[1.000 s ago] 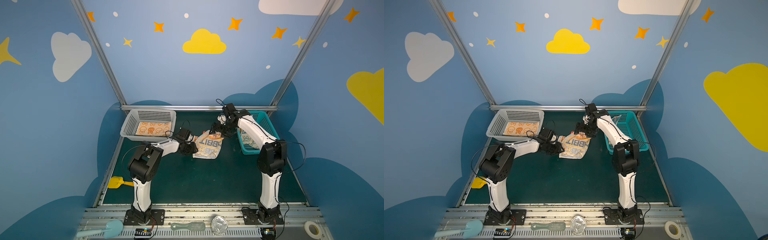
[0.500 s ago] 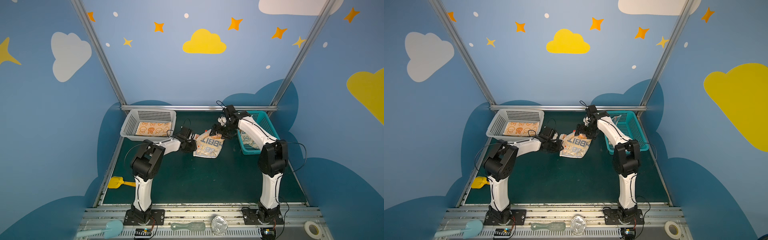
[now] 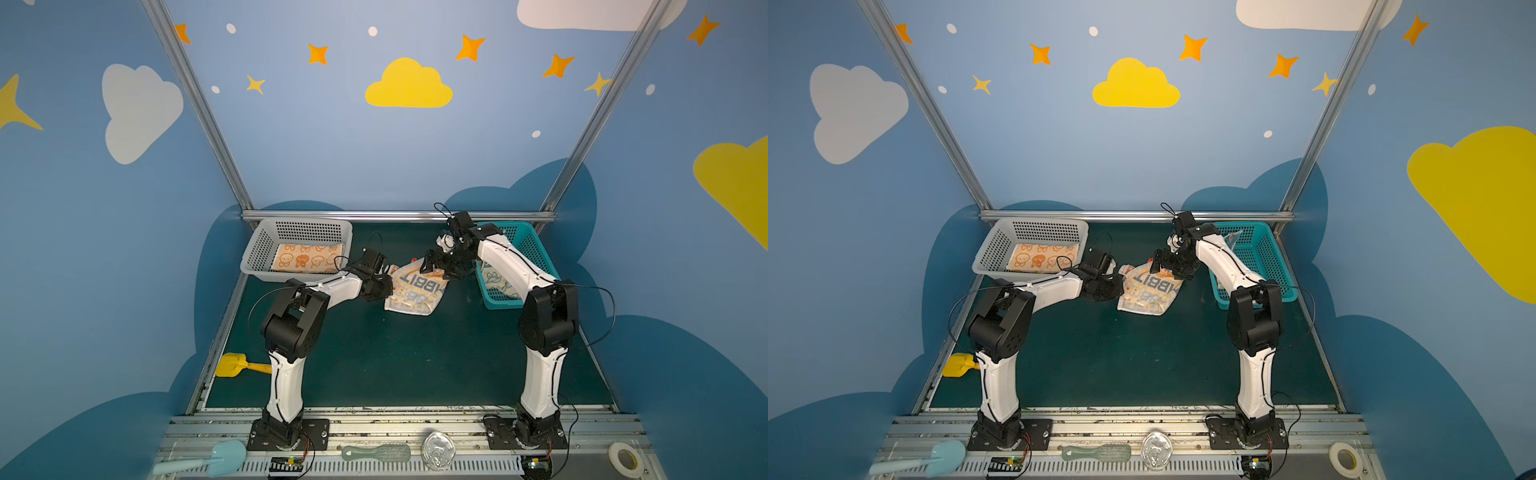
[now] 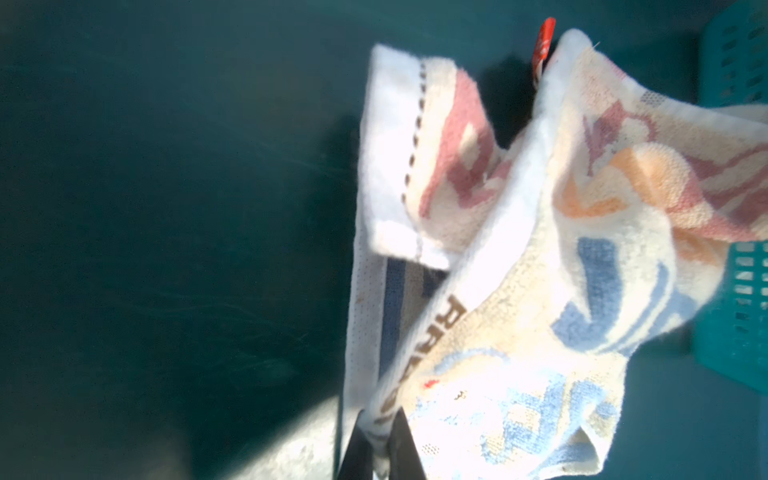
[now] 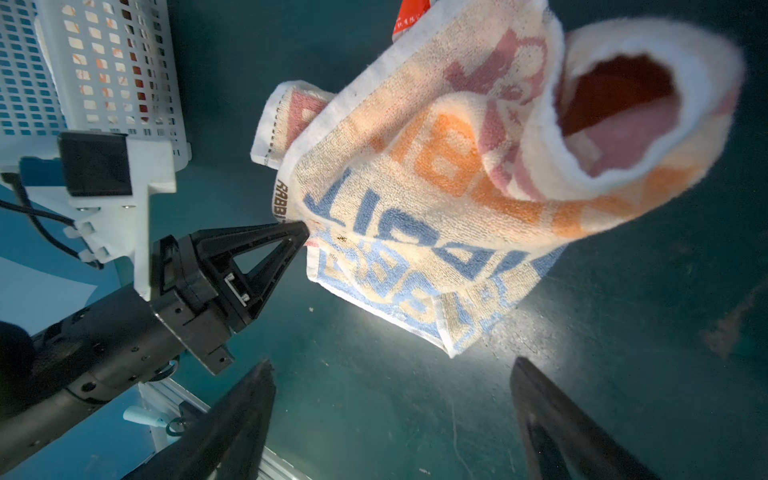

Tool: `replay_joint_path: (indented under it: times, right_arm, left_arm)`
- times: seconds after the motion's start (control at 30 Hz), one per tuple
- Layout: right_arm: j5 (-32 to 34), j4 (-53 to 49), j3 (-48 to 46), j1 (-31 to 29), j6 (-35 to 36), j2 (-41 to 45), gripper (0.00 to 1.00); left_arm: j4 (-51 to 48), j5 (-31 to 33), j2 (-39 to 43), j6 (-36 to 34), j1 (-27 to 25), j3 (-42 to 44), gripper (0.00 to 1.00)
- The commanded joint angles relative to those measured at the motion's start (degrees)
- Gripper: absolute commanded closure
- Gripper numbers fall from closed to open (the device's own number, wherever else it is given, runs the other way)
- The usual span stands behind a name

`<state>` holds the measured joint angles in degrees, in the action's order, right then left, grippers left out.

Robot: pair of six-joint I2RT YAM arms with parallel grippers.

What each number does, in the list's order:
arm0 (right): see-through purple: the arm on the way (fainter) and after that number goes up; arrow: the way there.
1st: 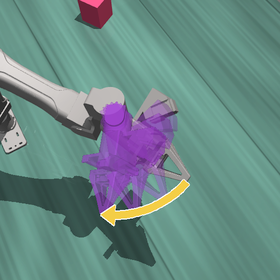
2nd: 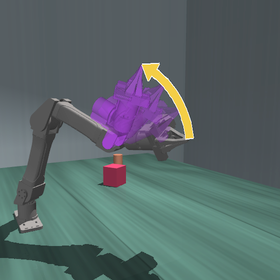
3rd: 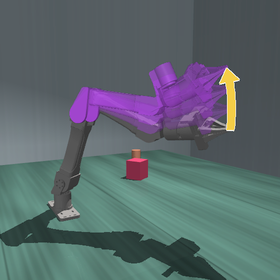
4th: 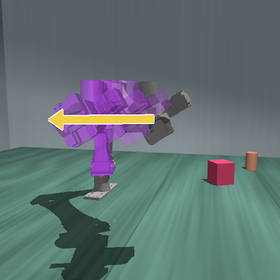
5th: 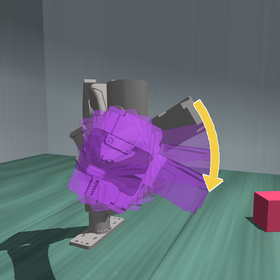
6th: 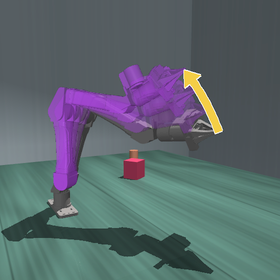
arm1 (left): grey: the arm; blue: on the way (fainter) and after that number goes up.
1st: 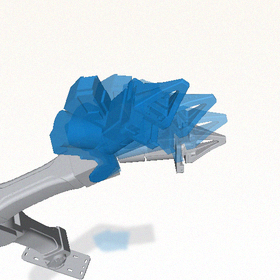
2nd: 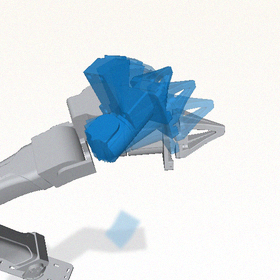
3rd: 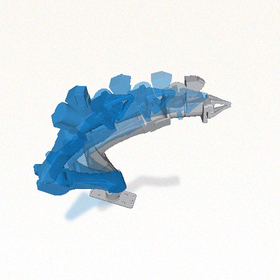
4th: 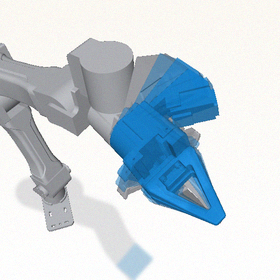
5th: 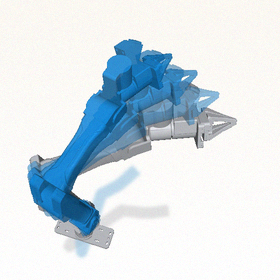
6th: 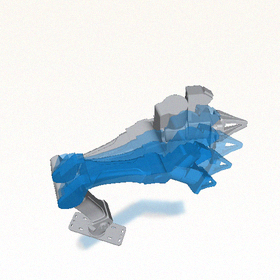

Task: Fold and stack the towels

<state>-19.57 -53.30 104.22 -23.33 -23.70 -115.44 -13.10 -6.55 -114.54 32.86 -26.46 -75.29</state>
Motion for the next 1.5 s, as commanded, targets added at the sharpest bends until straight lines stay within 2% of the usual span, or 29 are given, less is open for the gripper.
replay_joint_path:
  times: [0.0, 0.13, 0.2, 0.37, 0.6, 0.83, 1.0, 1.17, 1.3, 1.47]
  right_arm:
    - [-0.8, 0.41, -0.62, 0.3, 0.5, 2.52, 0.11]
    - [-0.61, 0.06, -0.28, 0.3, -0.37, 2.42, 0.11]
    - [1.71, -2.13, 1.01, 0.14, -0.95, 2.07, 0.11]
    - [7.49, -7.7, 5.08, -1.59, 0.35, 1.03, 0.11]
    - [8.65, -9.3, 7.44, -1.53, -0.31, -2.25, 0.11]
    - [7.18, -16.87, 20.07, -4.35, 0.35, -11.56, 0.11]
    - [6.43, -18.32, 26.62, -7.13, -0.77, -16.73, 0.12]
    - [6.14, -22.9, 39.33, -8.82, -0.92, -23.08, 0.14]
    - [3.32, -14.03, 35.79, -10.07, 1.3, -22.65, 0.16]
    - [7.63, -7.23, 35.53, -11.64, 0.72, -25.46, 0.17]
  left_arm:
    - [-4.23, 2.14, 4.36, -2.33, 0.07, -1.53, 0.95]
    - [-5.27, 1.92, 7.81, -2.88, 0.03, -0.08, 0.97]
    - [-5.43, 0.89, 10.15, -2.85, -0.13, 1.94, 0.97]
    - [-3.85, -2.11, 16.61, -2.04, -1.55, 9.99, 0.97]
    - [-1.16, -3.21, 21.89, 1.87, -4.44, 21.04, 0.97]
    - [1.74, -2.94, 21.67, 4.43, -7.6, 26.89, 0.97]
    - [2.62, -1.8, 21.07, 4.52, -7.38, 27.93, 0.97]
    - [1.59, -1.48, 21.38, 4.22, -4.85, 27.12, 0.97]
    - [1.2, -1.63, 21.23, 2.99, -2.49, 26.28, 0.97]
    - [1.06, -2.42, 20.41, 2.73, -1.77, 25.58, 0.97]
